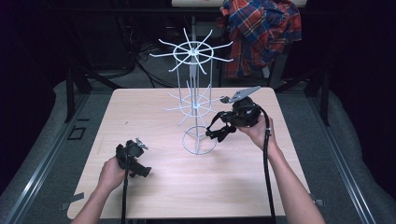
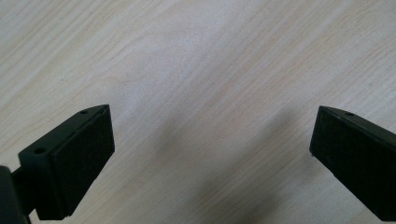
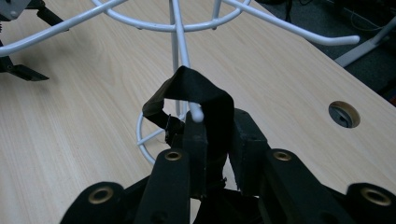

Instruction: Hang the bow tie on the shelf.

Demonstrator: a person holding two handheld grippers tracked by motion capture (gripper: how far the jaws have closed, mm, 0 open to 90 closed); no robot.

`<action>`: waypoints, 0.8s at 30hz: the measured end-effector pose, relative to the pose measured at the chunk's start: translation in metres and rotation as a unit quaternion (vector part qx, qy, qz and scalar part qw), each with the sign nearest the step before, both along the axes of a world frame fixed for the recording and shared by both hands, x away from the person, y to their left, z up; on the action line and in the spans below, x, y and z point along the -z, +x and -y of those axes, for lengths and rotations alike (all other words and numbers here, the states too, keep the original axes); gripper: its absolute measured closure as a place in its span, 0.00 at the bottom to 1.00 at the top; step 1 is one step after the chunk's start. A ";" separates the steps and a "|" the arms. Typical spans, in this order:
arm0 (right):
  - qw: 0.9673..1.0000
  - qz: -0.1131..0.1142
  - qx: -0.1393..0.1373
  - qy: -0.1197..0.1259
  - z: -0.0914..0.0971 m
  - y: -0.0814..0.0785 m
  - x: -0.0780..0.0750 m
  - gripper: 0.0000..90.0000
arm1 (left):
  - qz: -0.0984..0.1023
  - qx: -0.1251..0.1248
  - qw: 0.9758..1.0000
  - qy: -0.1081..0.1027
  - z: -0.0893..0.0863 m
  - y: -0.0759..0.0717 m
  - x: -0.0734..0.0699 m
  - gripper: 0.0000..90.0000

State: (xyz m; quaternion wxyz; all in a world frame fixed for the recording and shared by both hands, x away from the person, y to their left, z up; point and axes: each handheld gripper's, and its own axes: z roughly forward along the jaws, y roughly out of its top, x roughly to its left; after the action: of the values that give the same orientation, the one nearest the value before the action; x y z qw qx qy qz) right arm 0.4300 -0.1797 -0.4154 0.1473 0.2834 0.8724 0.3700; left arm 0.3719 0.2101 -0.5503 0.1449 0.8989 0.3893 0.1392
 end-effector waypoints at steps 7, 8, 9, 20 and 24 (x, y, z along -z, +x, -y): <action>1.000 -0.004 0.002 0.003 -0.001 -0.003 0.002 0.79 | 0.002 0.000 1.000 -0.009 -0.001 0.000 -0.001 0.00; 1.000 -0.005 0.003 0.002 -0.001 -0.004 0.003 0.80 | 0.002 0.001 1.000 -0.008 -0.001 0.000 -0.001 0.00; 1.000 -0.005 0.002 0.002 -0.002 -0.004 0.003 0.79 | 0.002 0.000 1.000 -0.007 -0.001 0.000 -0.001 0.00; 0.999 -0.033 0.022 -0.001 0.001 -0.006 0.002 0.68 | -0.004 0.000 1.000 -0.002 0.000 0.001 0.001 0.00; 0.999 -0.041 0.029 -0.009 0.003 -0.011 -0.002 0.58 | -0.004 0.002 1.000 -0.004 0.001 0.001 0.001 0.00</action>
State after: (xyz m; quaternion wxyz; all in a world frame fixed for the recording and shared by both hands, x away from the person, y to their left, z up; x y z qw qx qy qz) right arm 0.4188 -0.1830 -0.4135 0.1244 0.3224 0.8724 0.3456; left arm 0.3730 0.2089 -0.5512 0.1467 0.8997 0.3888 0.1338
